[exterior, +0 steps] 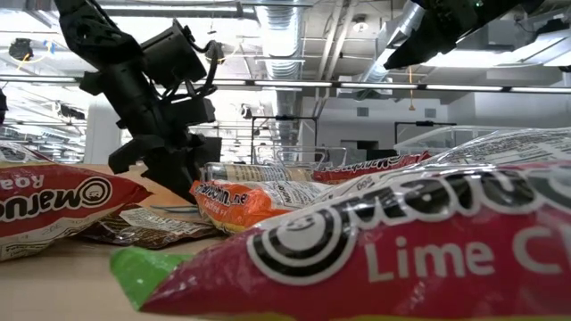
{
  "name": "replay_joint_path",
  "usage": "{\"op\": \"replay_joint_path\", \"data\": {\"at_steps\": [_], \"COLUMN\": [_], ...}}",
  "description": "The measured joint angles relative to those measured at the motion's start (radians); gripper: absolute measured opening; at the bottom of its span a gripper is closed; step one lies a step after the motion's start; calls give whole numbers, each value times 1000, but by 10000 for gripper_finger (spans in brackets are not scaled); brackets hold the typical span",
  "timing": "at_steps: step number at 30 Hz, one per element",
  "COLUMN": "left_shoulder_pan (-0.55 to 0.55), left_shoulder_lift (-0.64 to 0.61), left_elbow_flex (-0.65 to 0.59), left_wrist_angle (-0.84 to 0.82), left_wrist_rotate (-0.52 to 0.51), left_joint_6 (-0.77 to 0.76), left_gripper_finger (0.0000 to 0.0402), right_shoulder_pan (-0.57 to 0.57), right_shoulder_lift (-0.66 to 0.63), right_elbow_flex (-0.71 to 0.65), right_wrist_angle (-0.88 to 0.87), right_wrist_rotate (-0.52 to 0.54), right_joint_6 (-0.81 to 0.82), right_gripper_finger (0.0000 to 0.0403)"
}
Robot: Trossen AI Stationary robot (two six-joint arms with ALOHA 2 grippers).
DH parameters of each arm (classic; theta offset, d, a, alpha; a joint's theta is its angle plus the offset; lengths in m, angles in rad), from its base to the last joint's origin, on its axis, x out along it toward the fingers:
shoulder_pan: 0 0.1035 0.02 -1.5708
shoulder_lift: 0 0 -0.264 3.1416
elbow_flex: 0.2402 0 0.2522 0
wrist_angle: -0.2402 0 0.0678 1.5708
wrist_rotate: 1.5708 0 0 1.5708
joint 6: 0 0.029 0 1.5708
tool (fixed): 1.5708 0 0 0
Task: Pick & Place Food Item
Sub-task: Put the blue spoon into the transparent bin
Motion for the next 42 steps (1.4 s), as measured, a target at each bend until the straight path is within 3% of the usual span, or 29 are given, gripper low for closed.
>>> {"op": "replay_joint_path", "data": {"at_steps": [6,37,42], "left_shoulder_pan": [10,35,35], "left_shoulder_lift": [16,65,66], "left_elbow_flex": [0,4,3], "left_wrist_angle": [2,22,24], "left_wrist_rotate": [49,49,45], "left_joint_6": [0,-37,-39], "left_gripper_finger": [92,90,59], "right_shoulder_pan": [0,0,0], "right_shoulder_lift": [0,0,0], "right_elbow_flex": [0,0,0], "right_wrist_angle": [-1,-3,-3], "right_wrist_rotate": [0,0,0], "right_joint_6": [0,0,0], "right_gripper_finger": [163,163,163]}}
